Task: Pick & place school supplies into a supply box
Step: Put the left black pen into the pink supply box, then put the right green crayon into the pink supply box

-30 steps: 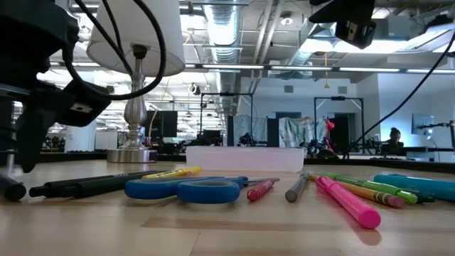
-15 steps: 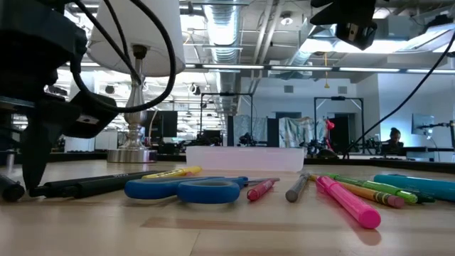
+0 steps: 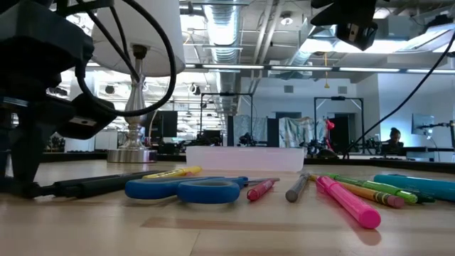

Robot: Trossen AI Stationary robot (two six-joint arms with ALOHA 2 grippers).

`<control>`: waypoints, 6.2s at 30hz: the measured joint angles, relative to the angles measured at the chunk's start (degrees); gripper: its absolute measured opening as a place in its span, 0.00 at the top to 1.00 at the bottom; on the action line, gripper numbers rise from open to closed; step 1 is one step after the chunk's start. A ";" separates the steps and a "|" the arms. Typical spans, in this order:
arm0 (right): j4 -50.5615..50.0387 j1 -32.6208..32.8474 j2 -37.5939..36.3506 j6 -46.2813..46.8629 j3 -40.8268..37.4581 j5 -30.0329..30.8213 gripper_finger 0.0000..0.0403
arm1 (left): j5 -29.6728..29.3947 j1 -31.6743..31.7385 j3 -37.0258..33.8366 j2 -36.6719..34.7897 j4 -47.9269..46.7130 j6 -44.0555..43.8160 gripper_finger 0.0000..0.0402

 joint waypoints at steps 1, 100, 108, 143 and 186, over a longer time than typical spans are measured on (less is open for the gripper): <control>0.00 0.00 0.00 0.00 0.00 0.00 0.77 | 0.27 0.00 0.00 0.00 -0.18 -0.03 0.86; -1.23 0.13 0.02 -4.18 0.00 1.33 0.77 | -16.34 22.45 24.14 -7.04 -31.52 -4.28 0.97; -1.25 0.13 0.02 -4.98 0.00 1.38 0.77 | -14.23 34.14 25.24 -7.04 -17.13 8.37 0.97; -3.15 -1.12 0.02 0.31 0.02 1.43 0.77 | -11.81 43.51 57.27 25.73 -31.01 25.50 0.94; -28.62 20.92 0.51 74.78 0.02 5.90 0.77 | 0.53 40.76 57.24 -4.47 -47.58 25.51 0.64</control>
